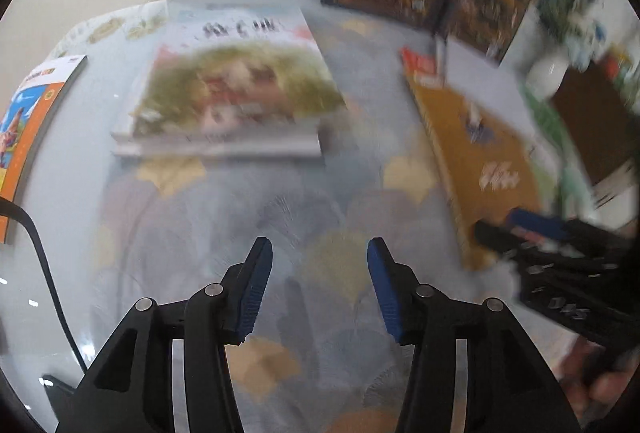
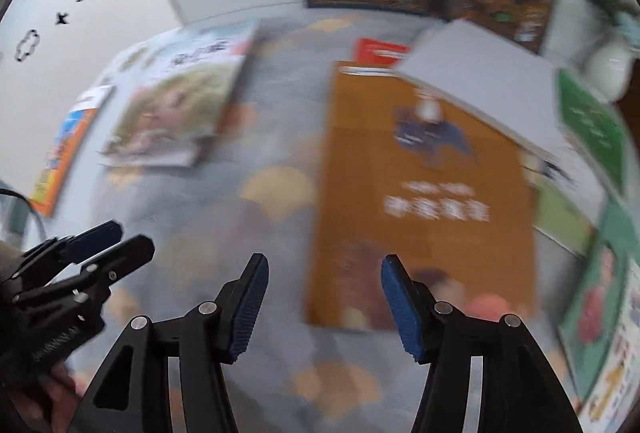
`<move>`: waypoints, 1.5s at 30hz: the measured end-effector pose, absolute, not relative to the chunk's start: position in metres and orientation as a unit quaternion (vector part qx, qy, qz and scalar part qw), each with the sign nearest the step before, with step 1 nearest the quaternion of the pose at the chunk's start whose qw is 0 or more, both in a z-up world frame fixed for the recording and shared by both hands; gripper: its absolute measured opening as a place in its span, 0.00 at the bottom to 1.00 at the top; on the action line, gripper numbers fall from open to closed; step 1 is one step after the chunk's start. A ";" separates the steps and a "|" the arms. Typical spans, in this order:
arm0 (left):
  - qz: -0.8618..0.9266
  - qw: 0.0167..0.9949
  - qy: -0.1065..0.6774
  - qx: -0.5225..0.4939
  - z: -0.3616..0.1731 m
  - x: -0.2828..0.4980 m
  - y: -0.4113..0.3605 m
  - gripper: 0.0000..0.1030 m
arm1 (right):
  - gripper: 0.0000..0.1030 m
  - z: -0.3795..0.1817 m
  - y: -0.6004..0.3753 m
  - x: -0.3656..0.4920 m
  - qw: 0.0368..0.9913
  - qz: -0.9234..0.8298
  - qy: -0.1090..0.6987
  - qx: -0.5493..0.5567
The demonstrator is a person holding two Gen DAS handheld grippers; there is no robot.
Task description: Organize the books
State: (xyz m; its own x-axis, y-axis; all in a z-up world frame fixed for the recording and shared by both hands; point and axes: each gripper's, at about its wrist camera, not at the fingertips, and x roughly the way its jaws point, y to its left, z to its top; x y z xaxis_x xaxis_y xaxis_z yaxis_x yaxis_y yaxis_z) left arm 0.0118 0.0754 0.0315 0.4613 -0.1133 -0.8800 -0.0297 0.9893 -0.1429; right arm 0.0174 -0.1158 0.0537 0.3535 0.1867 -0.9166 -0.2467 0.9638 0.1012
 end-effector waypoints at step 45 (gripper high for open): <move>0.040 0.895 0.445 -0.003 -0.004 0.011 0.045 1.00 | 1.00 0.011 -0.153 0.023 0.898 0.055 0.436 -0.019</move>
State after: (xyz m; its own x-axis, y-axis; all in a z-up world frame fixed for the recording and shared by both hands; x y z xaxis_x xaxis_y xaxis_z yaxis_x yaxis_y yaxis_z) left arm 0.0110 0.0448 -0.0037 0.6016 0.0687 -0.7959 -0.0749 0.9968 0.0295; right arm 0.0227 -0.1530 0.0114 0.6131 0.0815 -0.7858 -0.1144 0.9933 0.0138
